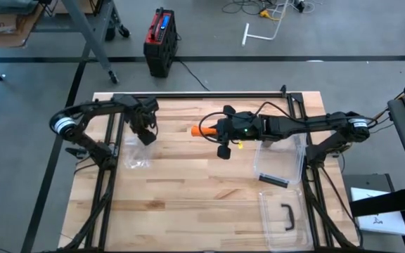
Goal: Roll bandage
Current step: Put the rolled orange bandage into the transparent zip bag
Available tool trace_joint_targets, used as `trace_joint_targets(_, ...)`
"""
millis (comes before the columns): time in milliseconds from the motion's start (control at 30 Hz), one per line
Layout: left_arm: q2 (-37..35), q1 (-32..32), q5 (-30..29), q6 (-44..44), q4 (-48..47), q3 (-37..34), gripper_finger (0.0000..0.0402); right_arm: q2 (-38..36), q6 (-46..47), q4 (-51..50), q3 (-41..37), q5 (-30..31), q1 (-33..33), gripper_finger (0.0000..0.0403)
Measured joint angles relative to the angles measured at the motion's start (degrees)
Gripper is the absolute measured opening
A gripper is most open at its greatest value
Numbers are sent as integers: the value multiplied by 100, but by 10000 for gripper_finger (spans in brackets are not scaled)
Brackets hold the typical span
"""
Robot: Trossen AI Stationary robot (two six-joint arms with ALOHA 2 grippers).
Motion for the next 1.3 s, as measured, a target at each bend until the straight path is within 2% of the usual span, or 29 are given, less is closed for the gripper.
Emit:
trace_joint_targets(167, -196, -135, -17, 305, 28, -29, 25, 0, -37, 27, 0, 0, 0, 79)
trace_joint_targets(200, -220, -199, -18, 446, 27, -58, 13, 0, -38, 27, 0, 0, 0, 79)
trace_joint_targets(433, -500, -1103, -18, 1023, 258, 12, 3, -57, -260, -47, 103, 7, 0, 66)
trace_joint_targets(667, -1139, -2422, -3, 1951, 877, 746, 1, -72, -623, -511, 511, 13, 0, 71)
trace_joint_targets(867, -1588, -3606, -20, 3780, 1540, 1255, 0, -72, -1266, -1771, 929, 7, 0, 60)
trace_joint_targets(967, -1646, -4106, -8, 4617, 2246, 1271, 0, -70, -1606, -1838, 1032, -7, 26, 61)
trace_joint_targets(1133, -1424, -4439, -6, 4980, 3310, 1309, 0, -66, -2702, -1814, 1095, -298, 119, 57)
trace_joint_targets(1300, -1075, -4468, 148, 5132, 3271, 1630, 0, 21, -3103, -1731, 1084, -311, 234, 57)
